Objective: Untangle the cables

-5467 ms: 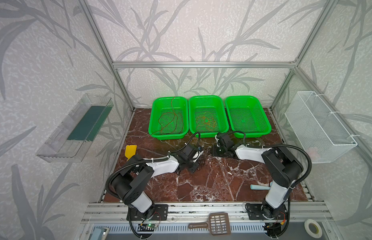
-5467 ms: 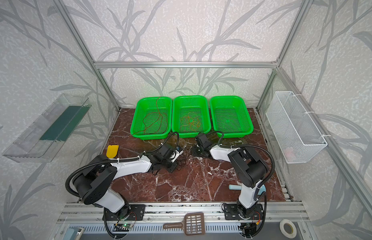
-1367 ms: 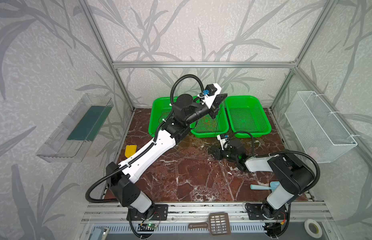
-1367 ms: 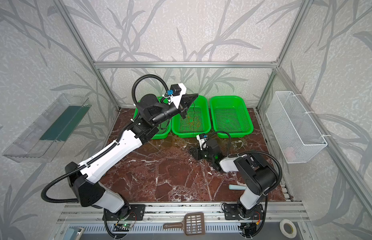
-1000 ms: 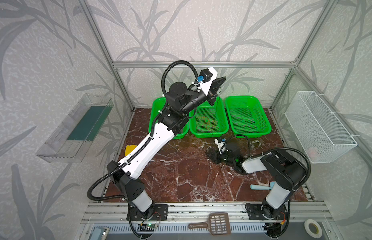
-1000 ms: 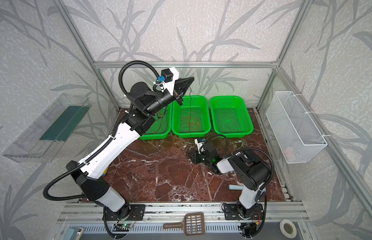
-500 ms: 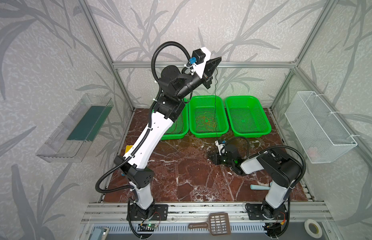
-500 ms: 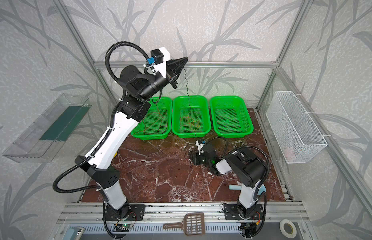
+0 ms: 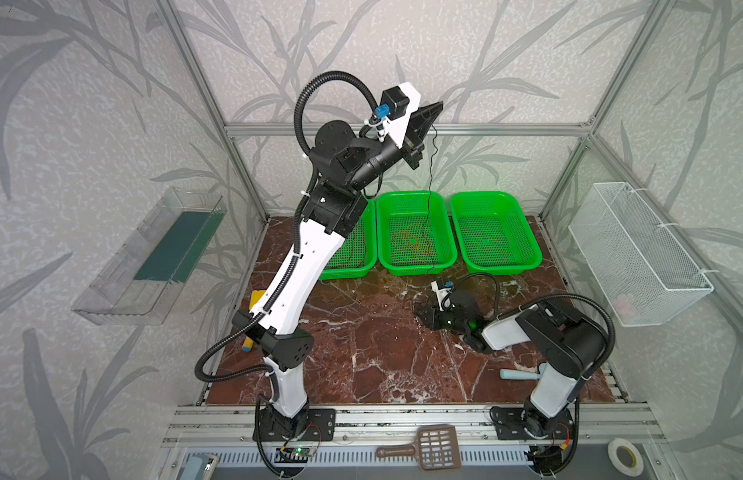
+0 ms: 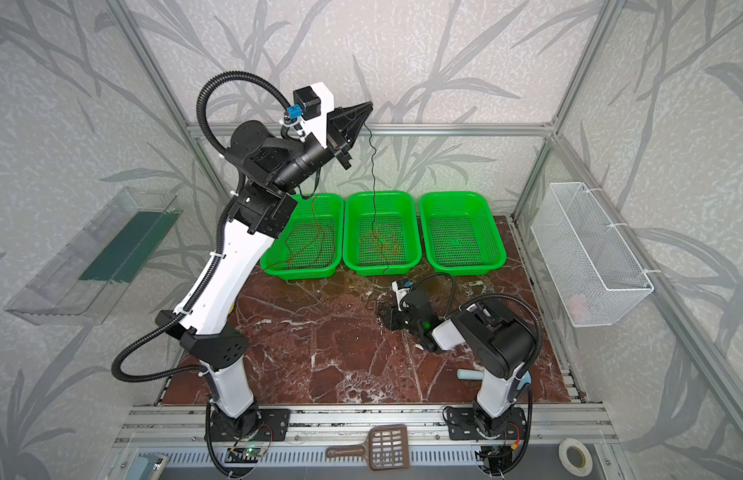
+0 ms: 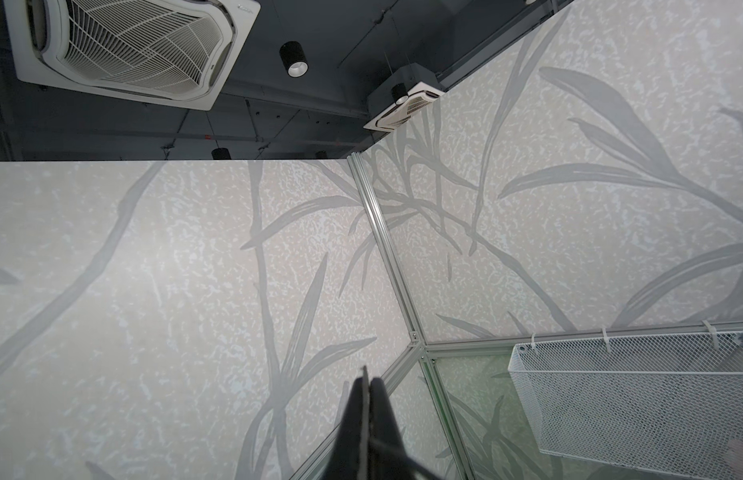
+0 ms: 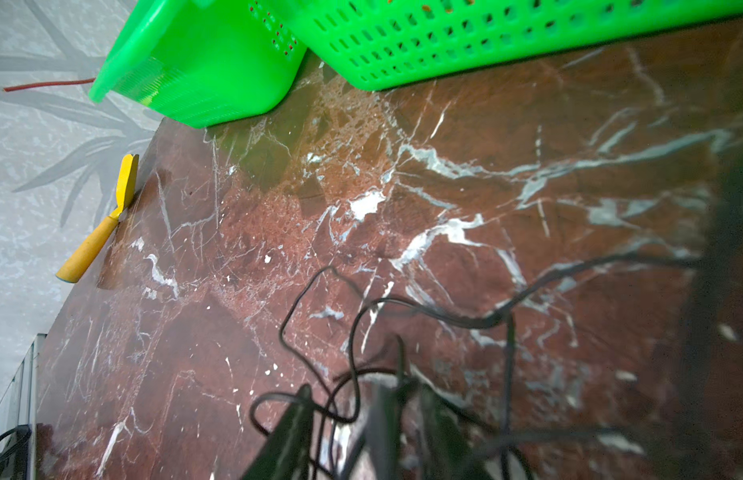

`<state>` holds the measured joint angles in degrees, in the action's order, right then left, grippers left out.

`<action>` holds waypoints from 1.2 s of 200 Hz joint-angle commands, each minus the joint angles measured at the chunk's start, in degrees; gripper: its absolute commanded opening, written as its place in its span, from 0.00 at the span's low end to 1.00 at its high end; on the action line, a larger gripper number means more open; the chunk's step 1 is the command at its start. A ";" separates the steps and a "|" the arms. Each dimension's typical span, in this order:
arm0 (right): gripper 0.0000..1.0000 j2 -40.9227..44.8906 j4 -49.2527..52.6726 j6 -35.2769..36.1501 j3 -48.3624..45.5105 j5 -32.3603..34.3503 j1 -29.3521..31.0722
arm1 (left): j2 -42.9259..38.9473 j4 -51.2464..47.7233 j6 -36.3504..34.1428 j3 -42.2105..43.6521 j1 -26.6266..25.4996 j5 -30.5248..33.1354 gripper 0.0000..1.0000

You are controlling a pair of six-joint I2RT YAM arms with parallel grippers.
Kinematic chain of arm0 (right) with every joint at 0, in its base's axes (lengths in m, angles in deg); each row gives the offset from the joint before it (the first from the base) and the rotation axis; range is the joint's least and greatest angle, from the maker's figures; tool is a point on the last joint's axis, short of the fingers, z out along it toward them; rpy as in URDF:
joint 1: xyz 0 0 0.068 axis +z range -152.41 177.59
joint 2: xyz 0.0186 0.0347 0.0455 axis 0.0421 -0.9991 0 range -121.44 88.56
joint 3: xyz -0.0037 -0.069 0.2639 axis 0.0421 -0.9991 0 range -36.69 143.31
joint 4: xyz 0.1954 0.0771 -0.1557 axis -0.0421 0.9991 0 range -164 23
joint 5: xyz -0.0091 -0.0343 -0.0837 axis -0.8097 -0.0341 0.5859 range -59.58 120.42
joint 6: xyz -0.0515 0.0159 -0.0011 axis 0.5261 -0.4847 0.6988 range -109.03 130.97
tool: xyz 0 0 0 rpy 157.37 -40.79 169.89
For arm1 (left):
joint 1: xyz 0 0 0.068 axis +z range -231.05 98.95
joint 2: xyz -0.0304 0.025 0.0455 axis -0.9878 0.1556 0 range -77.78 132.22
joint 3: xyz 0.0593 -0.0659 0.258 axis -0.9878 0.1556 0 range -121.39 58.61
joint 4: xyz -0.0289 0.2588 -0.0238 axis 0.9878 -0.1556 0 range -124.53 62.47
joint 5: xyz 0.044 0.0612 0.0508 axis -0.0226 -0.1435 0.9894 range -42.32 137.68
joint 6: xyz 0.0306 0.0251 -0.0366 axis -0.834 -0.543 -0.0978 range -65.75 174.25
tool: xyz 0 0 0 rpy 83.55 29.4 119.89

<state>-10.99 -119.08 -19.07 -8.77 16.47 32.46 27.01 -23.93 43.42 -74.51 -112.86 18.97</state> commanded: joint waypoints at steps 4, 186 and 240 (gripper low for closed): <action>0.51 8.74 3.06 7.59 -0.79 1.71 0.24 | -3.52 2.96 -0.21 6.62 0.22 -1.11 0.00; 0.71 22.44 41.90 17.88 10.06 7.43 -2.70 | -7.93 3.47 -1.31 12.16 0.24 -0.79 0.00; 0.72 21.41 59.41 15.91 17.44 14.92 -2.66 | -10.04 1.41 -4.07 13.53 0.38 0.94 0.00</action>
<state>9.42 -70.40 -1.56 6.80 25.93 29.88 20.08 -22.23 42.07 -61.50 -112.80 18.92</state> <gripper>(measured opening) 0.710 0.048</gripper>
